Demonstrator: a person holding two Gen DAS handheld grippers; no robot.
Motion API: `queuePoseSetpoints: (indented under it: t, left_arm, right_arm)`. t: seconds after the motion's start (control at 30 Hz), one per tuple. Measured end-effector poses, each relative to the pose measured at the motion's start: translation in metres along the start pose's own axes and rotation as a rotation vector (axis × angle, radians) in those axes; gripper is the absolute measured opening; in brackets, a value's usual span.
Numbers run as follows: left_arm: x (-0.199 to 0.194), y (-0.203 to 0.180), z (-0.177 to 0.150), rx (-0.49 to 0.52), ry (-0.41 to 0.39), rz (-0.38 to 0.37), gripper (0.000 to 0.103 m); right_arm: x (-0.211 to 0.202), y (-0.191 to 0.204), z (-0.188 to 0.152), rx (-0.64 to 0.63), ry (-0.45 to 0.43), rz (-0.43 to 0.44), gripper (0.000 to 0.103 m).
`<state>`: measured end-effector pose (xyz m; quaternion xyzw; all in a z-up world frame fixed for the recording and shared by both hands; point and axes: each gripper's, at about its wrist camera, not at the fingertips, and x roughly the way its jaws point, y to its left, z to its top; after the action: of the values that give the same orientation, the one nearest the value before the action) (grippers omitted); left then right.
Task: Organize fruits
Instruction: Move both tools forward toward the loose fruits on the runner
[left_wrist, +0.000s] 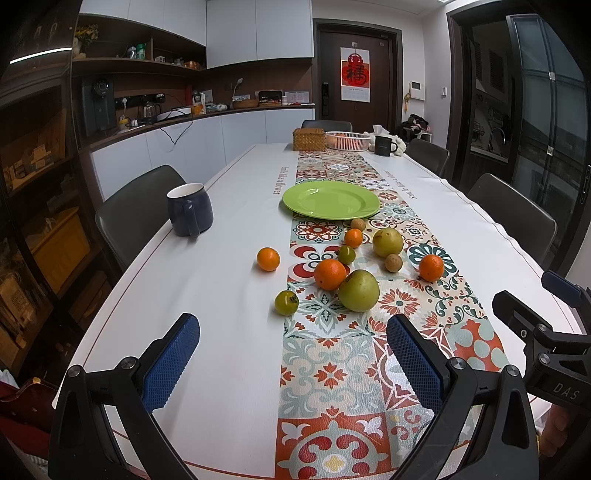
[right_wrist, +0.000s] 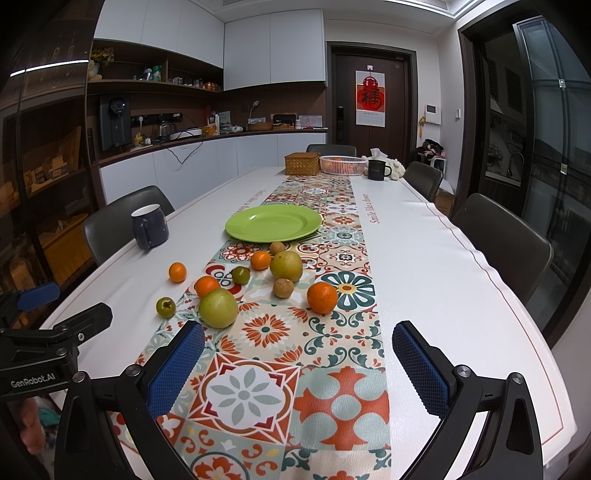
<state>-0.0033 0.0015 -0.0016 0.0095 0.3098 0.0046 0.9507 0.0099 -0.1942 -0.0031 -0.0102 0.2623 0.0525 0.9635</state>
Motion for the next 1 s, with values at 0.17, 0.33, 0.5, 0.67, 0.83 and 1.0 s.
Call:
queuePoseSetpoints:
  t: [0.17,0.33,0.5,0.67,0.83,1.0]
  left_arm:
    - [0.0,0.0,0.0,-0.001,0.003,0.002,0.103]
    - [0.003,0.001,-0.001,-0.009,0.006,0.016,0.103]
    - [0.013,0.008,0.001,0.001,0.003,0.002,0.103]
    - [0.025,0.012,0.003,0.032,0.005,0.012,0.096]
    - [0.044,0.018,0.004,0.049,0.038,0.006,0.087]
    - [0.069,0.026,0.004,0.068,0.097,-0.025,0.078]
  right_arm:
    - [-0.001,0.0,0.0,-0.002,0.002,0.0,0.102]
    - [0.0,0.006,0.001,-0.02,0.013,0.013,0.102]
    - [0.01,0.019,0.004,-0.07,0.031,0.053,0.102]
    - [0.024,0.032,0.008,-0.117,0.042,0.09,0.102]
    - [0.046,0.045,0.014,-0.168,0.072,0.13,0.102]
    - [0.073,0.059,0.021,-0.206,0.128,0.188,0.094]
